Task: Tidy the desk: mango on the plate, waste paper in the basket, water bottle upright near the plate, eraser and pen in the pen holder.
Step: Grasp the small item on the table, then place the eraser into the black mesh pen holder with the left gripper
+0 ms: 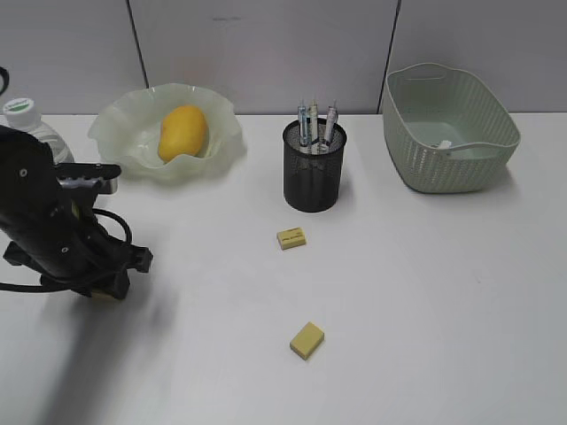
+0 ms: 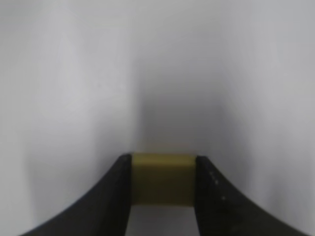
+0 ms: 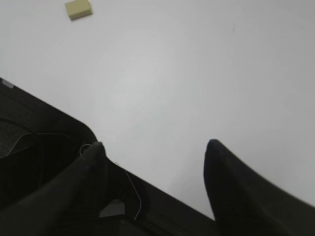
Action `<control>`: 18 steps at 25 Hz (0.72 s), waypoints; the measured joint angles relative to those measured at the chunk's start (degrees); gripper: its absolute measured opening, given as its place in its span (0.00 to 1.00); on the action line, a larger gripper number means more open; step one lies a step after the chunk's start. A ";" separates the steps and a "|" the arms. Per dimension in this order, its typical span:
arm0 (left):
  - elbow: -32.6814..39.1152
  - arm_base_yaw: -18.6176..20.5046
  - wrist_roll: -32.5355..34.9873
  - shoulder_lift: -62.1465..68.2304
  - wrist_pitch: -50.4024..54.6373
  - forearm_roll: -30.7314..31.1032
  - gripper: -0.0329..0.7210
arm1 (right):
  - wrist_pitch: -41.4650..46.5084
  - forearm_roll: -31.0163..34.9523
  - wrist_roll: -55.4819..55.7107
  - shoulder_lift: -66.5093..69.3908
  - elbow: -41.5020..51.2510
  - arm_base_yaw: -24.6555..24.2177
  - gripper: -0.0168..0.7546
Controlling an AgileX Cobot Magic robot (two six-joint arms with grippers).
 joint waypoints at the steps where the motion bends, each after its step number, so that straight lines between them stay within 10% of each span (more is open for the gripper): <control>1: 0.12 0.00 -0.06 -0.57 0.49 -0.50 0.44 | 0.00 0.00 0.00 0.00 0.00 0.00 0.66; 18: -14.72 -3.01 -0.12 -11.60 4.74 -4.81 0.44 | -0.05 0.00 0.00 0.00 0.00 0.00 0.66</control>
